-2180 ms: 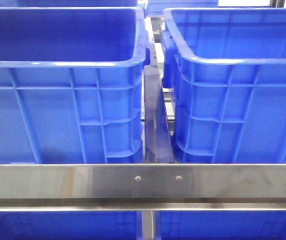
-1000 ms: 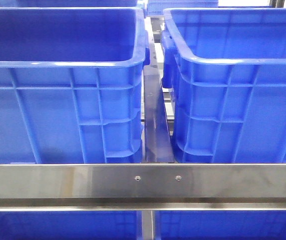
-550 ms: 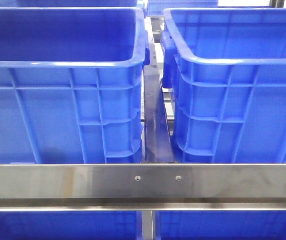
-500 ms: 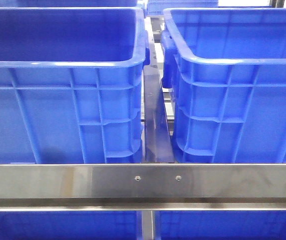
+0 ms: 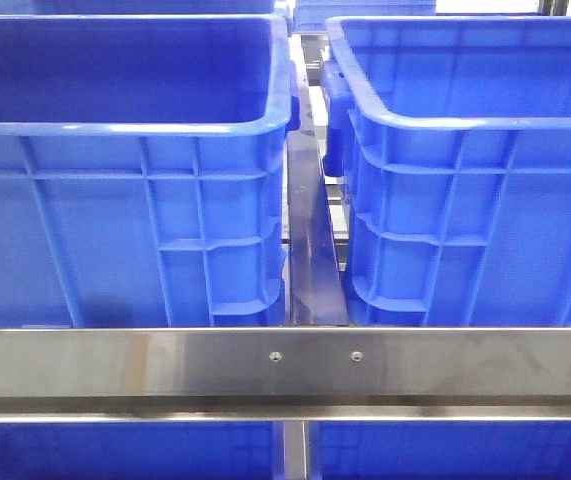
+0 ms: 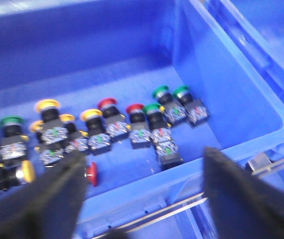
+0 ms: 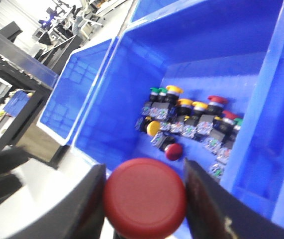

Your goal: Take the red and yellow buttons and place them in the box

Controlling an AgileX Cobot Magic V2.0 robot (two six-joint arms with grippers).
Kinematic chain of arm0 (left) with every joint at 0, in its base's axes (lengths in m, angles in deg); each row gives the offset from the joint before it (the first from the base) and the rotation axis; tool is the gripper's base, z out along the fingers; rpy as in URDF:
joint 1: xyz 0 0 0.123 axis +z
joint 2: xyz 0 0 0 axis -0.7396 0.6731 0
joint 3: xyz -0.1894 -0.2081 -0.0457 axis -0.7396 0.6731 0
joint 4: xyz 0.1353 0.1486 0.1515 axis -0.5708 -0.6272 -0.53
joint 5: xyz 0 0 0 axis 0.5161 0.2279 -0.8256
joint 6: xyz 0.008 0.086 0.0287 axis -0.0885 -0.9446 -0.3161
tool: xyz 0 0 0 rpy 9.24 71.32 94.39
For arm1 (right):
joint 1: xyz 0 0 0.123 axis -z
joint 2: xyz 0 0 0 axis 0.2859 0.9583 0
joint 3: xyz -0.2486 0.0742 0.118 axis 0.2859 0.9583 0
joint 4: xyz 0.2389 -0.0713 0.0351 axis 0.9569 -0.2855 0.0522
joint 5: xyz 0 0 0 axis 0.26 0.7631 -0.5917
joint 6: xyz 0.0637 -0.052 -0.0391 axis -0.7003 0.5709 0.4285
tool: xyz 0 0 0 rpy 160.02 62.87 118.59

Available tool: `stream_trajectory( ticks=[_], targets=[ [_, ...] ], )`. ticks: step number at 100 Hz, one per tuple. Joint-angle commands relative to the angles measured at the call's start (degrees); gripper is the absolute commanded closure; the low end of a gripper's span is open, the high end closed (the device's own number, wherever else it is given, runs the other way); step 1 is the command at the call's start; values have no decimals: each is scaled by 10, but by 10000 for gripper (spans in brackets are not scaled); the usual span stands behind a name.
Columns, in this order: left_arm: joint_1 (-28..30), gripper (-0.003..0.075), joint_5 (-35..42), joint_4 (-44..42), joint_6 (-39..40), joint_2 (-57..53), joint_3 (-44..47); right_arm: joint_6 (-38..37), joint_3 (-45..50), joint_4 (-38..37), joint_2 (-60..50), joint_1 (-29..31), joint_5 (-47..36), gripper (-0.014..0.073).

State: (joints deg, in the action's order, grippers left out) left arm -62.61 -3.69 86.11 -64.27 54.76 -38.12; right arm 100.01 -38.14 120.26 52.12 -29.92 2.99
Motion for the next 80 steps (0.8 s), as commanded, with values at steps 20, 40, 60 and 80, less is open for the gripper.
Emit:
stream_trajectory(
  ticks=[20, 40, 60, 80],
  targets=[
    [6, 727, 60, 11, 6, -77, 41, 92, -22, 36, -12, -1, -132, 419],
    [6, 739, 58, 11, 6, -80, 44, 162, -22, 36, -8, -1, -330, 419],
    [6, 739, 58, 11, 6, -80, 44, 168, -23, 29, 35, -1, -525, 419],
    [6, 739, 58, 11, 6, -80, 44, 168, -53, -49, 112, -1, -563, 419]
  ],
)
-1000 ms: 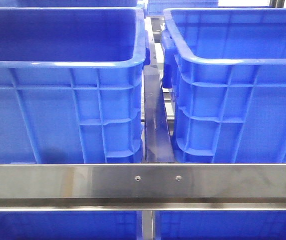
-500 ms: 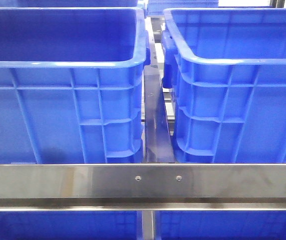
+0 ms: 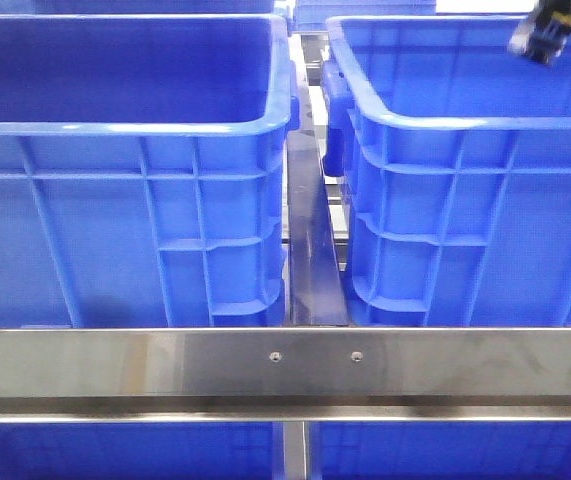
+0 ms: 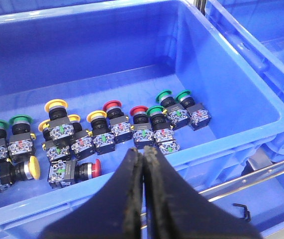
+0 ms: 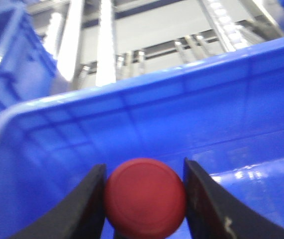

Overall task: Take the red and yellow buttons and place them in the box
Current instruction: 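Lower the red button into the empty bin and open the right gripper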

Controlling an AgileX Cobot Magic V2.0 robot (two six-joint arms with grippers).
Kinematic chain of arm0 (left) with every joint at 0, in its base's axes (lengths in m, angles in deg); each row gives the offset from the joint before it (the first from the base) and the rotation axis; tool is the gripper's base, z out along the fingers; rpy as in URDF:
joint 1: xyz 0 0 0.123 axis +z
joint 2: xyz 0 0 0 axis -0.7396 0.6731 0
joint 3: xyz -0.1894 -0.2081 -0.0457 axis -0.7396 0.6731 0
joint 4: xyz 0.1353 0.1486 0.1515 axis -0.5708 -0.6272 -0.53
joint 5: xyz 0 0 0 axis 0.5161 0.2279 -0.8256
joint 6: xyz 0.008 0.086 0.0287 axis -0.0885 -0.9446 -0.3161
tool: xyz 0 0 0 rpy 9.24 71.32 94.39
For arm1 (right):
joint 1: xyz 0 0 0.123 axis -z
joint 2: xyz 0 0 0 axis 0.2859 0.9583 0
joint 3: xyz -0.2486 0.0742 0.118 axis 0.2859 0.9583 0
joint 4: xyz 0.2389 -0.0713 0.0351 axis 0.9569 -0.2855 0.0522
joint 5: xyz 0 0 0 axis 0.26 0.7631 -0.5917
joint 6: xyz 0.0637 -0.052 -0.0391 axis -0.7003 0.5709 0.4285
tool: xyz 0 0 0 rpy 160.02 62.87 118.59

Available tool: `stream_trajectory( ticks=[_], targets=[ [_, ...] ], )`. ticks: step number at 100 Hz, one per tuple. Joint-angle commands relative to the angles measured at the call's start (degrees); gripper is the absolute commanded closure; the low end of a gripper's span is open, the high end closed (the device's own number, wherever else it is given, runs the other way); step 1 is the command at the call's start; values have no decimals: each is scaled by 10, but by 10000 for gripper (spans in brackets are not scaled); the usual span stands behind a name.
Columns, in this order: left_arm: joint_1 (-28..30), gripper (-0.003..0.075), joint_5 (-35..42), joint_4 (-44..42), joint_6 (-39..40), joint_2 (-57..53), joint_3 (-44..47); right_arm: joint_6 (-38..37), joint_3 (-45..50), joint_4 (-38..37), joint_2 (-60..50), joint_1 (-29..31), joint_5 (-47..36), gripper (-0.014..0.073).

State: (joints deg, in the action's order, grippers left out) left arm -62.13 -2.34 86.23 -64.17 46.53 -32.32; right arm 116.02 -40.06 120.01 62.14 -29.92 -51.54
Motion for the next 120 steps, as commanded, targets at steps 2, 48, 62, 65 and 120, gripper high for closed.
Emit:
stream_trajectory(
  ticks=[2, 48, 62, 65, 120],
  targets=[
    [1, 739, 45, 10, 5, 2, -14, 8, -38, -53, 18, -1, -22, 419],
    [1, 739, 49, 10, 5, 2, -14, 8, -145, -75, 207, -1, -76, 419],
    [1, 739, 51, 10, 5, 2, -14, 8, -174, -75, 239, -1, -76, 419],
    [1, 739, 51, 10, 5, 2, -14, 8, -180, -75, 245, -1, -76, 419],
    [1, 739, 67, 10, 5, 2, -14, 8, -212, -89, 307, -1, -98, 419]
  ],
)
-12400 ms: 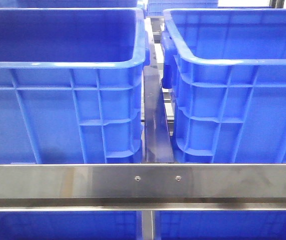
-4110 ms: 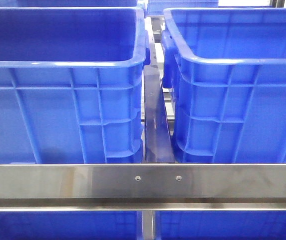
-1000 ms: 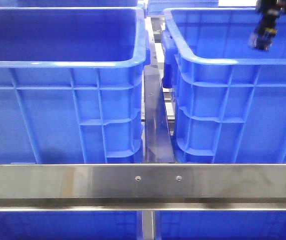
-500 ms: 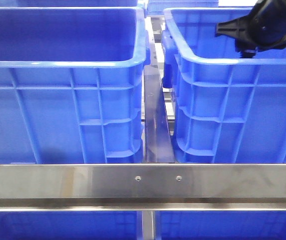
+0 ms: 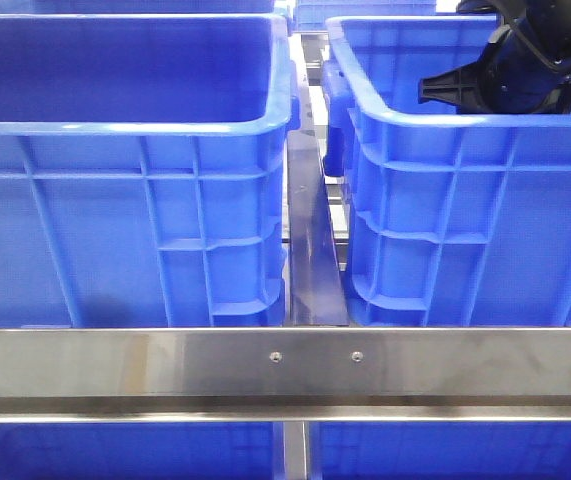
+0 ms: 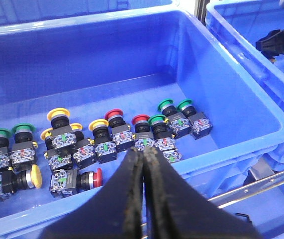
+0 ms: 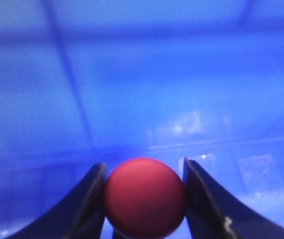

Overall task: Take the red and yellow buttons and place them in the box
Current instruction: 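Lower the red button into the empty bin and open the right gripper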

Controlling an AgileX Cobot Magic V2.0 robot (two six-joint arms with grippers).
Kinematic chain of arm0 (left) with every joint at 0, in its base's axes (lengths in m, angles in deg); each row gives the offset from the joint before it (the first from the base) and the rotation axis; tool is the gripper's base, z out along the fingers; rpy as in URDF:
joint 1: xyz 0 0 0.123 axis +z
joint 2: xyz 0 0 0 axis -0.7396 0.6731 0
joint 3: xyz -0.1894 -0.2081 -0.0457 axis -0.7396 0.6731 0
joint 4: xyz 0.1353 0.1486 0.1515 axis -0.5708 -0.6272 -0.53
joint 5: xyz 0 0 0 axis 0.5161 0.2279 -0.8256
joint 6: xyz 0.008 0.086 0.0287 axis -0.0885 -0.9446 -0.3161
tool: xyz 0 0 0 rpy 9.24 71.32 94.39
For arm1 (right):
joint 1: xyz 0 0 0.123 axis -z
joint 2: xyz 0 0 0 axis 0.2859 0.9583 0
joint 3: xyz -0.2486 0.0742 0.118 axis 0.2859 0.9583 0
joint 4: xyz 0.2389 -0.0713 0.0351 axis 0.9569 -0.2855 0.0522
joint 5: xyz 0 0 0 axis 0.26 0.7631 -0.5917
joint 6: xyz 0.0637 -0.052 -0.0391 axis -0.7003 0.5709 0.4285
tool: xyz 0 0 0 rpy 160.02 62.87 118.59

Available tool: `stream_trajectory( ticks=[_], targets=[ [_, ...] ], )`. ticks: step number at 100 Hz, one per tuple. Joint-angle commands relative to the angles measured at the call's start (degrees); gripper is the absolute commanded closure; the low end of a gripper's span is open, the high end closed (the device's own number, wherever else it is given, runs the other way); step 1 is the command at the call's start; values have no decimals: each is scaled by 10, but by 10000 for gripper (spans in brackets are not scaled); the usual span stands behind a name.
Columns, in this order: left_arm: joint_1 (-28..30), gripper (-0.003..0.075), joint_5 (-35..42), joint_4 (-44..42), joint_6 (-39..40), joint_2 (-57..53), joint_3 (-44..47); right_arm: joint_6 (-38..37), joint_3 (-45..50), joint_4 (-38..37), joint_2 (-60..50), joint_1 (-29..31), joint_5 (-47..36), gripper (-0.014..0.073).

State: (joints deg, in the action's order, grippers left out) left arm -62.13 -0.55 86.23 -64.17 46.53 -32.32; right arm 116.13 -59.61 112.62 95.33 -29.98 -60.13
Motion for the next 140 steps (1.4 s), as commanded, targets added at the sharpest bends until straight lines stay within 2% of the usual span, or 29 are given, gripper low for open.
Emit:
stream_trajectory(
  ticks=[1, 20, 42, 52, 66, 99, 118, 140],
  targets=[
    [1, 739, 49, 10, 5, 2, -14, 7, -17, -15, -25, 0, -12, 419],
    [1, 739, 54, 10, 5, 2, -14, 7, -17, -14, -25, 0, -5, 394],
    [1, 739, 54, 10, 5, 2, -14, 7, -17, -4, -26, 0, 1, 156],
    [1, 739, 54, 10, 5, 2, -14, 7, -17, 24, -33, 0, 1, 97],
    [1, 739, 53, 10, 5, 2, -14, 28, -17, 53, -58, 0, 10, 92],
    [1, 739, 40, 10, 5, 2, -14, 186, 6, 161, -174, 0, 73, 93],
    [1, 739, 35, 10, 5, 2, -14, 273, 65, 226, -277, 0, 90, 93],
    [1, 739, 35, 10, 5, 2, -14, 296, 165, 272, -414, 0, 107, 93]
  ],
)
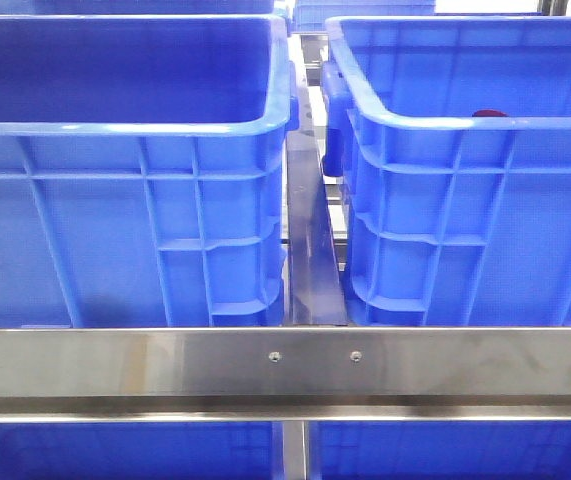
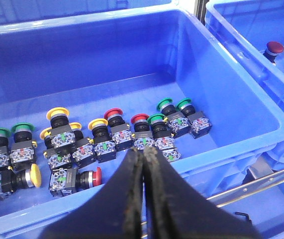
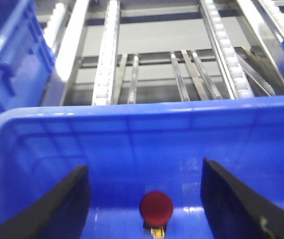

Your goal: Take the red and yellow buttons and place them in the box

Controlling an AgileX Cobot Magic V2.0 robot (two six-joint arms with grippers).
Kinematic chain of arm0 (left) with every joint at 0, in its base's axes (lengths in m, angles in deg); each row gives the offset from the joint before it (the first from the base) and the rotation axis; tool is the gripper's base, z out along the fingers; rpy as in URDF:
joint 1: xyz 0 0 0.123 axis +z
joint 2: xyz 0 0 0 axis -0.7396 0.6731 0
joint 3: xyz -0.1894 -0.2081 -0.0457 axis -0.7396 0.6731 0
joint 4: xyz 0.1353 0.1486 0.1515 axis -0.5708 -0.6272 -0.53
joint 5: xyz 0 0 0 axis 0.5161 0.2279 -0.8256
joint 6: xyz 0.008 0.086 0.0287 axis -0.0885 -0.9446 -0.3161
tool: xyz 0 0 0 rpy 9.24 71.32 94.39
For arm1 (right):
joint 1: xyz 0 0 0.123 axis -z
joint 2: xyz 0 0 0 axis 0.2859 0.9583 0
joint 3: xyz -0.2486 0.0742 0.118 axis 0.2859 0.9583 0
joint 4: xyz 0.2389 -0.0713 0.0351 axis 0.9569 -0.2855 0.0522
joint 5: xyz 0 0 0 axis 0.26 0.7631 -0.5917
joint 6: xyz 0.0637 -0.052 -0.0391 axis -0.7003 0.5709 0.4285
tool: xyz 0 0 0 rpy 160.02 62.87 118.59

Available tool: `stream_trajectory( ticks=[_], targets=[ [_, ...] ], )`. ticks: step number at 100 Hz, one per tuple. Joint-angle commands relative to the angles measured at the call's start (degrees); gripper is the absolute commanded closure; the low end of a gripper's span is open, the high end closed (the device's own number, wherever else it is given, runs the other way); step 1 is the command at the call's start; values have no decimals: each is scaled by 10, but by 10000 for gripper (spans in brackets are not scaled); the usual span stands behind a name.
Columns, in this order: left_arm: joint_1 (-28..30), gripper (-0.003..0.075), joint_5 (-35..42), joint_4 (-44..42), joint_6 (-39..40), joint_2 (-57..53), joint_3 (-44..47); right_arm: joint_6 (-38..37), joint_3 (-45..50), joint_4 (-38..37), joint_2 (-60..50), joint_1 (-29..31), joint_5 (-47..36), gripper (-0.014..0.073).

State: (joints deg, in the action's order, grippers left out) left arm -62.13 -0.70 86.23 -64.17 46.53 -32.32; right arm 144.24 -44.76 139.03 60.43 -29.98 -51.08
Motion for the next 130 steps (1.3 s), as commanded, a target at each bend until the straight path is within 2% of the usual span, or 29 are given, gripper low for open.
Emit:
stream_trajectory(
  ticks=[1, 34, 67, 81, 114, 117, 130],
  targets=[
    [1, 739, 37, 10, 5, 2, -14, 15, 20, 10, -69, 0, 16, 93],
    [1, 739, 37, 10, 5, 2, -14, 15, 183, 36, -266, 0, 56, 93],
    [1, 739, 37, 10, 5, 2, -14, 15, 299, 39, -418, 0, 97, 111],
    [1, 739, 37, 10, 5, 2, -14, 15, 331, 39, -452, 0, 114, 212],
    [1, 739, 37, 10, 5, 2, -14, 15, 343, 39, -461, 0, 112, 643],
    [1, 739, 38, 10, 5, 2, -14, 15, 343, 39, -461, 0, 112, 667],
    [1, 731, 39, 10, 5, 2, -14, 15, 343, 39, -461, 0, 114, 660]
  ],
)
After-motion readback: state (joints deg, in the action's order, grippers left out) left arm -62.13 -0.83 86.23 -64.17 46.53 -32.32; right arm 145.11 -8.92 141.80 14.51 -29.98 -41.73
